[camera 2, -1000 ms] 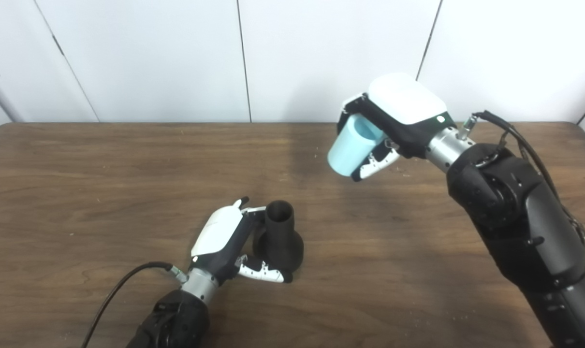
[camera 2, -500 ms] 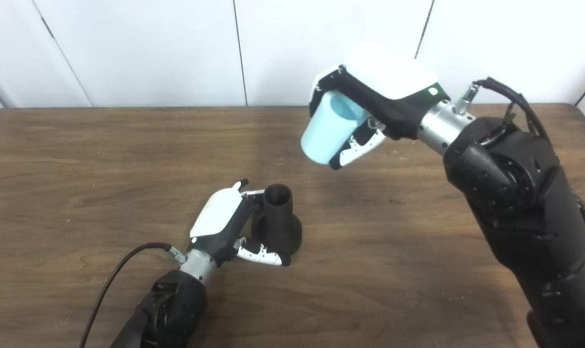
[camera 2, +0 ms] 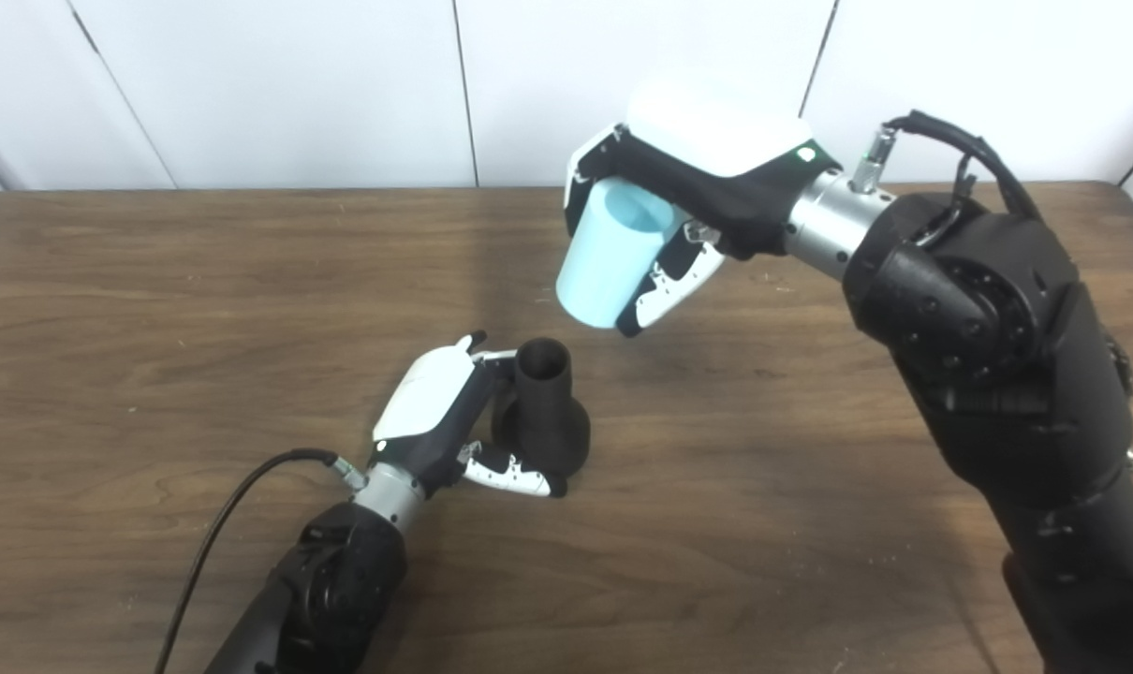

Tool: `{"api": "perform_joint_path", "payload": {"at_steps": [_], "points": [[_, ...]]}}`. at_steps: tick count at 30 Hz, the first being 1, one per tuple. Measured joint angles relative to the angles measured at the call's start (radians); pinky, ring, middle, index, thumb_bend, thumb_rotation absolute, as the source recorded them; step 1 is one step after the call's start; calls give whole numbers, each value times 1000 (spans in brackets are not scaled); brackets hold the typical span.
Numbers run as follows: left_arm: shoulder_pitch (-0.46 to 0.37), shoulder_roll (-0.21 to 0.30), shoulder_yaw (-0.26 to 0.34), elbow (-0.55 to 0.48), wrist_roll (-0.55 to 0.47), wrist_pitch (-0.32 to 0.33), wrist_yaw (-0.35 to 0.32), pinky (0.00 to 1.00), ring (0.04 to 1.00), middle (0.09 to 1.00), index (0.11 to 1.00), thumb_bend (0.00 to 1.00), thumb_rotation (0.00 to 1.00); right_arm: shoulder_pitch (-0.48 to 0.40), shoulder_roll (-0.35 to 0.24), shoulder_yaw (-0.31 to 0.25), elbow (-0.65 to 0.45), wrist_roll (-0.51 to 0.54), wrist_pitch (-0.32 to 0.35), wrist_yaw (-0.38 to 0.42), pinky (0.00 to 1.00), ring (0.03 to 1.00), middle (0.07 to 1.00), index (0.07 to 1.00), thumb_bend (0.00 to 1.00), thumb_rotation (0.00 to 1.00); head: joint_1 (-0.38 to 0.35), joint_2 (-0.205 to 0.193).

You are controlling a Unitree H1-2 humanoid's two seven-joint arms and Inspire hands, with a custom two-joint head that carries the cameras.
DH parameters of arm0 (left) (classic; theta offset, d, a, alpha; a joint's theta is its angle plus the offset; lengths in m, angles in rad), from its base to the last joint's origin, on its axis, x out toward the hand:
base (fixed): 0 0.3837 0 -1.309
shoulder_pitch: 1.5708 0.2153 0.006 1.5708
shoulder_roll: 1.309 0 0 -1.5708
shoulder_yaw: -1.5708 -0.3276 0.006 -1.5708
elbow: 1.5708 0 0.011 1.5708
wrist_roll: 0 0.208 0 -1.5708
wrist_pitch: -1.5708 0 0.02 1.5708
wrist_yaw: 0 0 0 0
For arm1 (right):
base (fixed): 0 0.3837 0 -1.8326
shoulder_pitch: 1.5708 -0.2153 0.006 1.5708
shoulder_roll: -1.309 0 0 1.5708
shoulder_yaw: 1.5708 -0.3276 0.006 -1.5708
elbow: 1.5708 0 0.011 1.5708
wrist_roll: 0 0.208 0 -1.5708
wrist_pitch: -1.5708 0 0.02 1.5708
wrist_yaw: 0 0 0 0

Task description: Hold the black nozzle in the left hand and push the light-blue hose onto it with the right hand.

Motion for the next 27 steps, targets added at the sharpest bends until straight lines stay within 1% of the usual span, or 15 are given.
{"api": "perform_joint_path", "payload": {"at_steps": [5,8,13,17,20,24,27], "points": [[1,-3,0,0,0,0,0,1000,759,546,444,514,0,0,12,36,2,-3,-5,19,292,421,514,519,494,0,-3,0],[2,-5,0,0,0,0,1,1000,759,546,444,514,0,1,14,46,20,-4,-36,15,294,422,520,517,494,0,-2,-2],[4,-9,0,0,3,1,1,1000,766,547,443,514,0,15,16,58,26,-13,-37,16,299,427,517,505,496,0,5,2],[5,-10,0,0,4,1,2,1000,761,547,443,514,0,24,22,61,26,-29,-33,19,301,430,516,498,497,0,3,2],[6,-11,0,0,4,2,2,1000,775,548,442,514,0,24,32,61,28,-38,-35,18,301,430,515,499,497,0,3,2],[8,-15,0,-1,4,6,2,1000,748,546,443,514,0,25,45,63,48,-50,-41,14,300,431,521,503,496,0,5,3],[8,-15,0,-1,6,6,2,1000,751,545,443,514,0,31,52,66,49,-62,-45,13,300,429,522,504,496,0,5,5]]}}
